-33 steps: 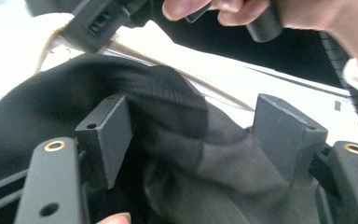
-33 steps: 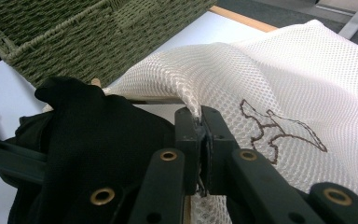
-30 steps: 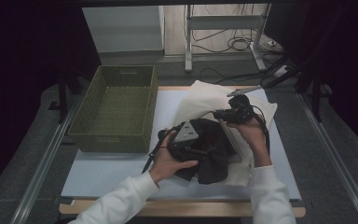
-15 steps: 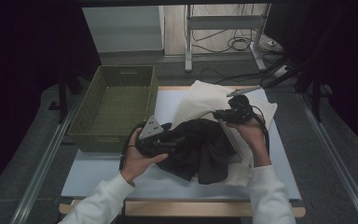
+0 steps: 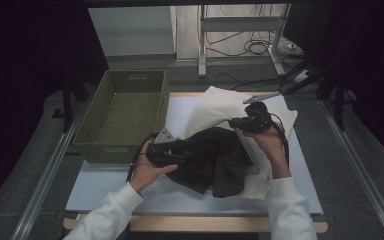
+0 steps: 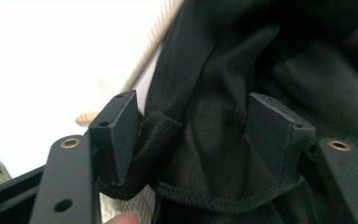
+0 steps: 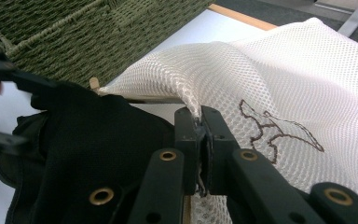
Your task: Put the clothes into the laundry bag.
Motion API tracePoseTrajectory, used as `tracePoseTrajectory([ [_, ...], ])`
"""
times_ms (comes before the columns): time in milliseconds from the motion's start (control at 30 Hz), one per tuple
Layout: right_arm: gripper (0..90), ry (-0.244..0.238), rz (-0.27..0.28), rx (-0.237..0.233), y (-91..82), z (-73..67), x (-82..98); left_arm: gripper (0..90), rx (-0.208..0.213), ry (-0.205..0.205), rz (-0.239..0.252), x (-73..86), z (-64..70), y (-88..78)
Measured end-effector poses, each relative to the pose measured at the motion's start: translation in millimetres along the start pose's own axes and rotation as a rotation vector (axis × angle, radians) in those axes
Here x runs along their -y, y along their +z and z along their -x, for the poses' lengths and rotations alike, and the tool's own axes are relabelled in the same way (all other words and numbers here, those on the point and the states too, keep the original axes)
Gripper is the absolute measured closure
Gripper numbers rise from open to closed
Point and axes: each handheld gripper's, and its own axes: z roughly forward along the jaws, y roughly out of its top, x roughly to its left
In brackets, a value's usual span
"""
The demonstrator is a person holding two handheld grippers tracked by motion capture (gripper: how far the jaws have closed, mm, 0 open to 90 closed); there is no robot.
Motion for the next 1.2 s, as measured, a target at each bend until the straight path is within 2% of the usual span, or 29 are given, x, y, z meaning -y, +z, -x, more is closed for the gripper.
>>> tracePoseTrajectory([
  [100,86.4,-0.002,0.001,0.002,-0.7,-0.2,0.1,34.0,0.021,-0.010,-0.032,5.7,1.1,6.5],
  [233,86.4,-0.001,0.002,0.003,-1.1,0.2,0.2,33.2,0.013,0.015,-0.092,10.2,7.1,14.0],
  [333,86.4,-0.002,0.002,0.002,-1.5,-0.1,0.4,35.1,0.012,0.015,-0.097,11.7,10.3,15.3],
  [467,86.4,-0.003,0.003,0.002,-2.0,-0.8,0.3,45.2,0.014,0.053,-0.120,16.7,16.3,17.9],
  [633,86.4,-0.002,-0.003,0.002,-0.2,-0.6,0.6,65.8,0.006,0.064,-0.122,19.1,20.4,22.2],
  [700,86.4,-0.005,-0.005,0.003,0.2,-1.3,0.3,72.1,-0.010,0.080,-0.121,18.1,24.8,24.0],
  [767,86.5,-0.006,-0.006,0.003,0.4,-1.7,0.1,74.7,-0.028,0.096,-0.123,17.0,28.2,25.6],
  [967,86.5,-0.015,-0.007,0.000,0.3,-3.8,-1.0,77.5,-0.040,0.104,-0.135,9.6,32.0,34.5],
  [1200,86.6,-0.013,0.001,-0.013,-0.8,-4.5,-1.6,78.0,-0.060,0.081,-0.152,-0.3,30.3,43.2],
])
